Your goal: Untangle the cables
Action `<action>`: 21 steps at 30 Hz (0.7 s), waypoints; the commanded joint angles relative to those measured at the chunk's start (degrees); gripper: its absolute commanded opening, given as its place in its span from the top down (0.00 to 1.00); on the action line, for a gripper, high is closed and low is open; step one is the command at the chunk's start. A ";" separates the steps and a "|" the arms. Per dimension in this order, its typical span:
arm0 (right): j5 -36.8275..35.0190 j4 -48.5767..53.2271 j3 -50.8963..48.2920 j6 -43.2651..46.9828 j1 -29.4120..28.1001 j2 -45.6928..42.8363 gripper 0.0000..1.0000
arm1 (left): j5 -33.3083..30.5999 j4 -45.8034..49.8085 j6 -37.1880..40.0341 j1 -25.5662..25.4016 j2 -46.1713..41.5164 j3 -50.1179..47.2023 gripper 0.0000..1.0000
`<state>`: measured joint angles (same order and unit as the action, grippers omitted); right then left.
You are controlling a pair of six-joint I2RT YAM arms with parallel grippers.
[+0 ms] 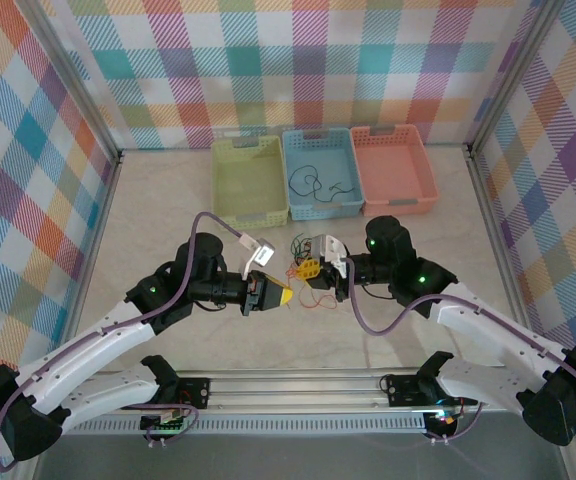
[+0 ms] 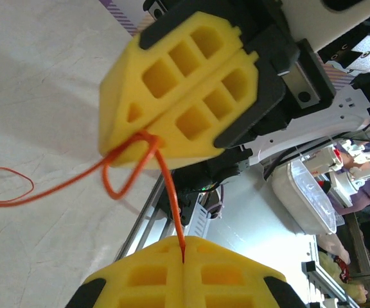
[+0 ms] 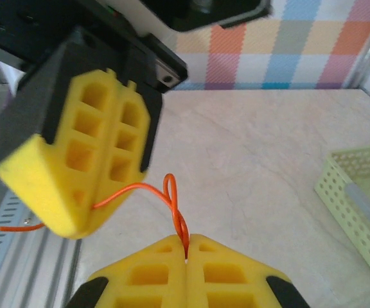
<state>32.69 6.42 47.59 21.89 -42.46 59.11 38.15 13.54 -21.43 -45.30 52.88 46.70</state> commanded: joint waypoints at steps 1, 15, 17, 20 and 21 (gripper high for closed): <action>-4.51 -2.00 -0.72 -0.78 -0.08 -1.57 1.00 | 1.01 1.08 0.84 -0.81 -0.13 1.19 1.00; 7.88 -2.57 -3.65 3.58 -0.17 -3.74 1.00 | -1.07 1.06 0.82 -0.76 3.25 1.94 1.00; 7.71 -1.16 -3.43 4.65 -0.26 -3.49 1.00 | -1.00 1.13 0.86 -0.76 3.62 2.23 1.00; 7.62 -0.69 -3.55 5.27 -0.33 -3.47 1.00 | -1.02 0.81 0.58 -0.78 3.52 2.17 1.00; 7.65 -0.44 -3.54 5.43 -0.35 -3.40 1.00 | -1.06 0.79 0.45 -0.76 3.50 2.20 1.00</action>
<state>37.63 4.86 44.62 24.84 -42.46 55.70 37.41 13.89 -21.41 -45.36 56.42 46.89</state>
